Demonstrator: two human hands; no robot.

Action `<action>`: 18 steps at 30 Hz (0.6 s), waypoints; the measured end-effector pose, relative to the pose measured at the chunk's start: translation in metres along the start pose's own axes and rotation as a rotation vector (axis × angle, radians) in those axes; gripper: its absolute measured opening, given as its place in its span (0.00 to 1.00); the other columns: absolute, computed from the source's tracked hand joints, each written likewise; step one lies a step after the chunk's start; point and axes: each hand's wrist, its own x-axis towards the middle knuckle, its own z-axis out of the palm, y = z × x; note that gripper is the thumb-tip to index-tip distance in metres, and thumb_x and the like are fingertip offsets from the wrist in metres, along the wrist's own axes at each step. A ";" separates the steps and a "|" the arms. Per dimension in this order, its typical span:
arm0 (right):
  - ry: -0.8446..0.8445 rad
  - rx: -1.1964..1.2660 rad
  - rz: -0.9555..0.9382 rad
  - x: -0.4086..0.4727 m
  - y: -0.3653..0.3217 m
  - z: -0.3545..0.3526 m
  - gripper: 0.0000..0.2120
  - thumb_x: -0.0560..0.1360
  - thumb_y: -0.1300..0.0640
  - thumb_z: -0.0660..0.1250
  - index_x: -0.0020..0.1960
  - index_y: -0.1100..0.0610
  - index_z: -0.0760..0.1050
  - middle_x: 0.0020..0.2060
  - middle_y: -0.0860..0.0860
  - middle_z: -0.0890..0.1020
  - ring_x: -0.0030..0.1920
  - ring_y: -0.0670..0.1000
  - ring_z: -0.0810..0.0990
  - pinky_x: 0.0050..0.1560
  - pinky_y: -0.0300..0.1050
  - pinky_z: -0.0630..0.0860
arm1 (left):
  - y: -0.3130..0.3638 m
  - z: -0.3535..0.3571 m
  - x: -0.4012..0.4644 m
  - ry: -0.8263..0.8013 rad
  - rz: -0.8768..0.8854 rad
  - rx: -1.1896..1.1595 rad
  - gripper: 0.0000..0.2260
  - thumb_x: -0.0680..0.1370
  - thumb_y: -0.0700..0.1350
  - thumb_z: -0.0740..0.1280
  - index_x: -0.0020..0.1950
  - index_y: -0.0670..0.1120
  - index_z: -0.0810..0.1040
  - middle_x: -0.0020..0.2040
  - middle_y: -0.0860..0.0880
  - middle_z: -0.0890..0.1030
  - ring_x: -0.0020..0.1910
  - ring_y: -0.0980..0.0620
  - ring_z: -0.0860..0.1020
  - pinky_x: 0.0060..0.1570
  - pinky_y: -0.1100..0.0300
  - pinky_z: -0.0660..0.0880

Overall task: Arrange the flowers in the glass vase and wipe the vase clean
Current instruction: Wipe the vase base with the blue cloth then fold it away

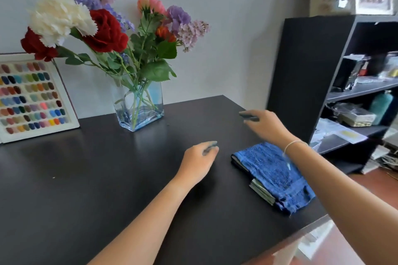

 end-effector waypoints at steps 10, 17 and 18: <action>-0.282 -0.365 0.100 -0.014 0.075 -0.029 0.19 0.72 0.50 0.67 0.62 0.53 0.74 0.58 0.53 0.76 0.56 0.51 0.73 0.55 0.40 0.65 | 0.023 0.054 0.017 -0.117 0.012 0.255 0.17 0.74 0.45 0.67 0.62 0.45 0.75 0.62 0.48 0.78 0.61 0.52 0.75 0.57 0.66 0.66; -0.293 -0.165 0.133 -0.008 0.066 -0.033 0.08 0.70 0.53 0.70 0.43 0.58 0.79 0.37 0.52 0.80 0.41 0.52 0.77 0.42 0.43 0.71 | 0.028 0.039 0.019 -0.080 0.035 0.010 0.11 0.71 0.39 0.67 0.51 0.49 0.82 0.41 0.57 0.78 0.43 0.58 0.75 0.46 0.67 0.73; -0.295 -0.053 0.131 -0.008 0.063 -0.037 0.08 0.70 0.53 0.70 0.42 0.59 0.79 0.37 0.53 0.80 0.40 0.52 0.77 0.44 0.44 0.72 | 0.028 0.033 0.020 -0.050 0.016 -0.027 0.12 0.71 0.39 0.67 0.53 0.48 0.81 0.45 0.57 0.79 0.46 0.59 0.76 0.48 0.67 0.73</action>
